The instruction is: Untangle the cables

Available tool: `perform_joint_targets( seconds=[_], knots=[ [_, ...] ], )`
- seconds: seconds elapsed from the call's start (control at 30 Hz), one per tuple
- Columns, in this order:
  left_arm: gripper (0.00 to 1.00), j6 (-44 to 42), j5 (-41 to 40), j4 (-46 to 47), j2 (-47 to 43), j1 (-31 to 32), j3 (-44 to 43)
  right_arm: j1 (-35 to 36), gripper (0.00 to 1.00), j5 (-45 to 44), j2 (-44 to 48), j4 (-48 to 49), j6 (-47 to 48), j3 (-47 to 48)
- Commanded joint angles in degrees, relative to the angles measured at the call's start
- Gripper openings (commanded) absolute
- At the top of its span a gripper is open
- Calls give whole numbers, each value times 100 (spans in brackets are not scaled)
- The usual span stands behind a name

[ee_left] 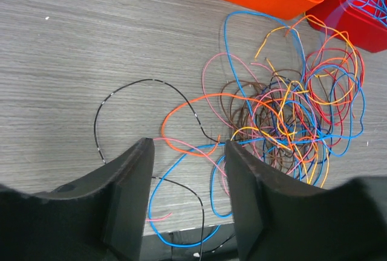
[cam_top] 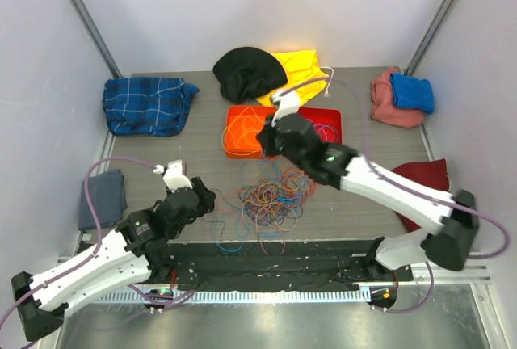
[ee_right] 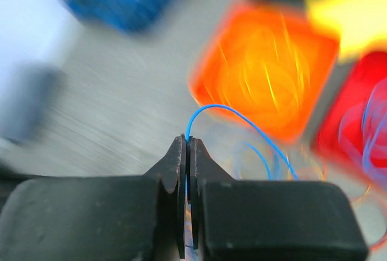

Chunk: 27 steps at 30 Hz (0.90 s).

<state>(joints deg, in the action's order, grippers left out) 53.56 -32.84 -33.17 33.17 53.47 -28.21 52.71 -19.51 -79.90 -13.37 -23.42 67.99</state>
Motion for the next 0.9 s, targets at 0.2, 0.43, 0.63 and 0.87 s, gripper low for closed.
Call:
perform_joint_targets(
  seconds=[0.2,0.43,0.63,0.87],
  knots=[
    [80,-961,-258,1529,287,-30,-379,91,1,-19,1485,-1853,400,3008],
    [86,-1462,453,3891,366,-21,51,91,1,325,1846,-1924,110,3239],
    [86,-1182,674,3652,700,-21,-176,90,1,-245,2022,-1837,179,2870],
    [85,-698,621,2702,235,-21,34,-32,1,-1661,1759,-1722,619,2281]
  ],
)
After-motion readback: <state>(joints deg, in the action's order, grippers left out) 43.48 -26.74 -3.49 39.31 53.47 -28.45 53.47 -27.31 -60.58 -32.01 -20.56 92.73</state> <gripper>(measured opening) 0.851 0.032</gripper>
